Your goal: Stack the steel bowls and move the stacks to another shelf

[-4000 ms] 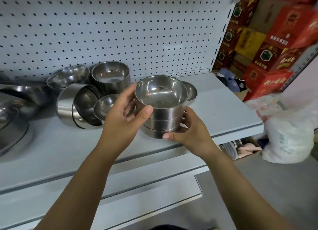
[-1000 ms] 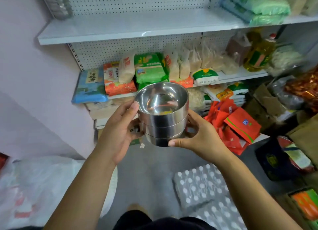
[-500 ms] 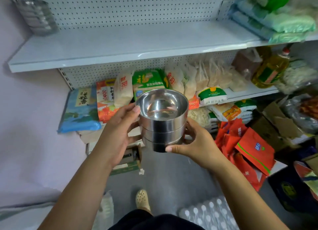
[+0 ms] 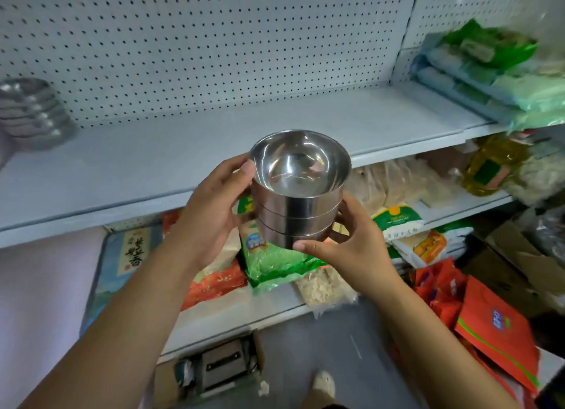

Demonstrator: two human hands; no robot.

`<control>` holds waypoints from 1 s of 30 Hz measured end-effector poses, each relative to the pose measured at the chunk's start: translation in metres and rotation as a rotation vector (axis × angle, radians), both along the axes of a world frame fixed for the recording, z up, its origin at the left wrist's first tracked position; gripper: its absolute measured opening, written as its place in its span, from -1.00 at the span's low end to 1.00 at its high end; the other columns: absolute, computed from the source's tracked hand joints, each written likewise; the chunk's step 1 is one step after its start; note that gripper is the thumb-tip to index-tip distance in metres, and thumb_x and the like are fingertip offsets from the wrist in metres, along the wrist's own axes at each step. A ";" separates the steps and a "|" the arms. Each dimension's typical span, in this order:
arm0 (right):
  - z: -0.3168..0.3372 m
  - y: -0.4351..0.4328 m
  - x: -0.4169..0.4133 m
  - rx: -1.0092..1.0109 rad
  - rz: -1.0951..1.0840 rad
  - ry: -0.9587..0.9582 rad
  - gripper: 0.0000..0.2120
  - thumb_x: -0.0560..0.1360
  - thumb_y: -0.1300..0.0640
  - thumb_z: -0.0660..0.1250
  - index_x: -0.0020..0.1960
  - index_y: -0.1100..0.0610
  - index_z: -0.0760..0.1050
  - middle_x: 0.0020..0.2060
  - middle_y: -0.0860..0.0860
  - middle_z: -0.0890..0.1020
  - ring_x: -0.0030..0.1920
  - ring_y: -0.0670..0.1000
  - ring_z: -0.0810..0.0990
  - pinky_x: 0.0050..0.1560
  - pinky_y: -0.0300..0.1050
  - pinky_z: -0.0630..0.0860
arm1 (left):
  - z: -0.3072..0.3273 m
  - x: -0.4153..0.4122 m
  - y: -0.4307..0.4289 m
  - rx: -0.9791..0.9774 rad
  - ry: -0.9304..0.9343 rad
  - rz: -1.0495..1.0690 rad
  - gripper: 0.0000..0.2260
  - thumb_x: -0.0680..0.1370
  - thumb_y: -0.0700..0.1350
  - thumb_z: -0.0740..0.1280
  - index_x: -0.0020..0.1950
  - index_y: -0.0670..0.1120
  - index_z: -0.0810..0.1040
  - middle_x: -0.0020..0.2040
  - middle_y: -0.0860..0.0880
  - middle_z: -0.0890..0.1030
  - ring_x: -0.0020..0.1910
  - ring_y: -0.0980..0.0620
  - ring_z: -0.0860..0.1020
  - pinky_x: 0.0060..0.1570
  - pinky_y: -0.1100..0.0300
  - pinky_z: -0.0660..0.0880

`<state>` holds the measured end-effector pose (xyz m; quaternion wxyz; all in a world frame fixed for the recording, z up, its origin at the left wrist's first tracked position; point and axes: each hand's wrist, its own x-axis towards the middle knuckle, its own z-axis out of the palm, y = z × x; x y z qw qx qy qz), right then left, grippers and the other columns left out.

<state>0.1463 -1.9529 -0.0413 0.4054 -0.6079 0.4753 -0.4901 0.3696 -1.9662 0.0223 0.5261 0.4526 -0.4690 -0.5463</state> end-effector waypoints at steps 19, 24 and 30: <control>-0.003 -0.322 -0.024 0.025 0.184 0.137 -0.24 0.20 -0.01 0.75 0.31 -0.05 0.49 0.16 -0.16 0.65 0.16 -0.19 0.61 0.03 -0.43 0.52 | -0.017 -0.032 -0.272 0.010 0.017 0.173 -0.69 0.60 0.17 0.30 0.24 0.09 0.65 0.14 0.03 0.64 0.23 -0.06 0.57 0.25 -0.25 0.52; -0.008 -0.380 -0.026 0.032 0.236 0.149 -0.19 0.20 0.01 0.75 0.36 -0.06 0.47 0.20 -0.16 0.63 0.19 -0.13 0.61 0.15 -0.22 0.58 | -0.023 -0.035 -0.315 -0.011 0.045 0.221 -0.71 0.59 0.16 0.31 0.22 0.08 0.64 0.00 0.12 0.64 0.10 0.04 0.57 0.28 -0.23 0.50; -0.006 -0.433 -0.010 0.035 0.286 0.205 -0.28 0.25 0.00 0.73 0.30 -0.11 0.45 0.14 -0.28 0.59 0.12 -0.25 0.58 -0.08 -0.51 0.49 | -0.015 -0.022 -0.355 0.025 -0.129 0.323 -0.74 0.57 0.25 0.34 0.11 0.14 0.65 0.13 0.11 0.66 0.20 0.05 0.60 0.29 -0.24 0.50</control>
